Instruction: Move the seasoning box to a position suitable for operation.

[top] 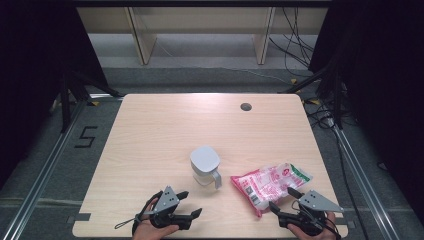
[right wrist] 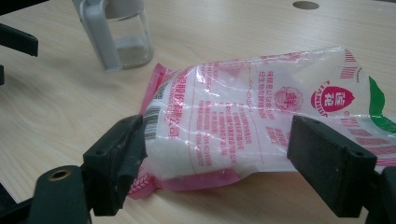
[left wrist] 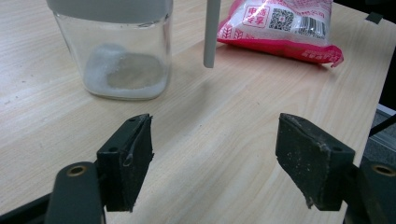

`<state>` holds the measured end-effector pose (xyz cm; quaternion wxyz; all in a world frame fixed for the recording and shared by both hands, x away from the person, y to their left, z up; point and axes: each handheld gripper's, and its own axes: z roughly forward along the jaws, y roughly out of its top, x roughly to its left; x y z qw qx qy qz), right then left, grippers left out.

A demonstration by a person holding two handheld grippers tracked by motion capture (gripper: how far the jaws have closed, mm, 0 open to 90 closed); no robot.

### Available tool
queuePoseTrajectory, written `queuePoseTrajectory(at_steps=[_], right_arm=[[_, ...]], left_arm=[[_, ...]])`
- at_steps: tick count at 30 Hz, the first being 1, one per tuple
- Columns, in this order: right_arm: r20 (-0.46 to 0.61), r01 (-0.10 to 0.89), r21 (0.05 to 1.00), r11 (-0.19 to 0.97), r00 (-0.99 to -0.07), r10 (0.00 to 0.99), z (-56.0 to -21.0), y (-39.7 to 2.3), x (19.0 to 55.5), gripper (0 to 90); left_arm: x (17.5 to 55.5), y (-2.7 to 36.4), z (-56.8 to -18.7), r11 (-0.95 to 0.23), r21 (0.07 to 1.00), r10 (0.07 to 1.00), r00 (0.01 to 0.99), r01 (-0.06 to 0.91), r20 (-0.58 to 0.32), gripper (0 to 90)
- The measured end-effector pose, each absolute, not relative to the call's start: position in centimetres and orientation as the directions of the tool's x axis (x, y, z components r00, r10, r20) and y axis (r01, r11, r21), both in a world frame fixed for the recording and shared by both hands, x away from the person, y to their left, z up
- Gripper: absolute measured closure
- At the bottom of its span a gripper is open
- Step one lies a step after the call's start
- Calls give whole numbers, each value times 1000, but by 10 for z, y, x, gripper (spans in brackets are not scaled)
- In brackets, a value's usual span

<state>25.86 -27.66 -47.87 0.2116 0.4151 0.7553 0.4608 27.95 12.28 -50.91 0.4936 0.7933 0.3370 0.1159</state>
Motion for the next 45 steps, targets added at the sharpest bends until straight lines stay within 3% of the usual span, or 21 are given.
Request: queuePoseTrajectory(at_steps=[6,13,15,21,22,23,24,29,30,31,35,36,37,38,41,45], right_arm=[[56,427,872,240,-574,817,-479,-277,259,202],[53,427,872,239,-568,821,-479,-278,259,203],[56,426,874,234,-568,821,-479,-277,259,203],[65,427,875,229,-573,817,-479,-277,259,204],[55,426,873,237,-569,821,-479,-278,259,204],[58,427,874,232,-565,823,-479,-278,259,204],[58,427,874,232,-565,823,-479,-278,259,204],[79,437,875,210,-556,828,-479,-277,257,204],[76,437,874,213,-555,828,-479,-277,257,205],[71,432,876,216,-559,826,-479,-277,257,206],[73,434,875,215,-556,828,-479,-277,257,205],[60,419,880,225,-568,821,-479,-278,258,206],[57,416,880,230,-572,818,-479,-278,259,206],[56,425,875,234,-568,821,-479,-278,259,205],[81,440,873,211,-557,827,-478,-276,256,206],[56,424,875,234,-569,820,-479,-278,259,205]], left_arm=[[280,123,-508,-266,868,653,740,419,-157,284],[284,119,-509,-223,886,652,738,406,-174,384],[288,112,-507,-224,898,630,759,378,-162,475],[302,98,-504,-247,899,624,770,362,-138,544],[303,93,-504,-208,907,620,767,367,-168,558],[307,94,-502,-258,908,615,781,331,-110,566],[313,93,-501,-290,916,585,809,279,-61,566],[319,78,-500,-274,915,599,797,295,-77,563],[324,80,-499,-332,910,598,801,249,-1,563],[322,74,-501,-284,915,599,798,285,-62,562],[327,69,-500,-314,911,615,789,267,-19,543],[332,69,-500,-337,916,591,806,217,26,537],[326,63,-502,-276,913,640,766,301,-59,533],[334,63,-501,-319,917,609,793,238,6,532],[334,59,-502,-292,921,618,786,259,-25,548],[340,51,-504,-312,920,620,785,236,9,581]])
